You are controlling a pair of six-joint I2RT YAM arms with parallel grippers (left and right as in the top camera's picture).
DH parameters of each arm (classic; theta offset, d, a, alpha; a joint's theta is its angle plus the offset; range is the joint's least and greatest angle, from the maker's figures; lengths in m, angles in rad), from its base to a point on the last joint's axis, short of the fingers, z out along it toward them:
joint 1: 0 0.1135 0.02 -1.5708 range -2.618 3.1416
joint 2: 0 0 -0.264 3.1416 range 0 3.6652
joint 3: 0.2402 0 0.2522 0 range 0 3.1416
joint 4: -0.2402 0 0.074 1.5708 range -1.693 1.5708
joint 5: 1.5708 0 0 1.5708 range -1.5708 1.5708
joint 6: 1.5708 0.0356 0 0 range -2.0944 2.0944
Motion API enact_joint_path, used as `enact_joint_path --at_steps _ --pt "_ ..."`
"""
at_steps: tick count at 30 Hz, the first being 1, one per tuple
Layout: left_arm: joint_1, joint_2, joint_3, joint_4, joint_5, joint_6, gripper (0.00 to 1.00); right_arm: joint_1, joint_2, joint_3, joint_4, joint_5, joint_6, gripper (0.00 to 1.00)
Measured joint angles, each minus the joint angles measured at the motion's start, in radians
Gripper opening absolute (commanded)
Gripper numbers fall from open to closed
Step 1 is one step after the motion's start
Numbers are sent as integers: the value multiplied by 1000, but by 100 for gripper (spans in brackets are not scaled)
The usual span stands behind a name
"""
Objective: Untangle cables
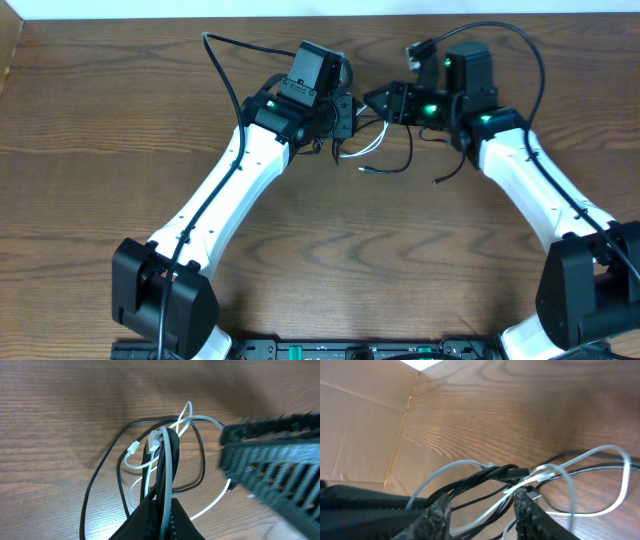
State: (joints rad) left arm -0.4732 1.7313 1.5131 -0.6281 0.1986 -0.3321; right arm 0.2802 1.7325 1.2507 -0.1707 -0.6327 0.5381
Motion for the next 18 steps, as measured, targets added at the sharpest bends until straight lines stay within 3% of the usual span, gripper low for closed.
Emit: enact_joint_path --at_steps 7,18 --pt "0 0 0 -2 0 0 8 43 62 0 -11 90 98 34" --pt "0 0 0 -12 2 -3 7 38 130 0 43 117 136 37"
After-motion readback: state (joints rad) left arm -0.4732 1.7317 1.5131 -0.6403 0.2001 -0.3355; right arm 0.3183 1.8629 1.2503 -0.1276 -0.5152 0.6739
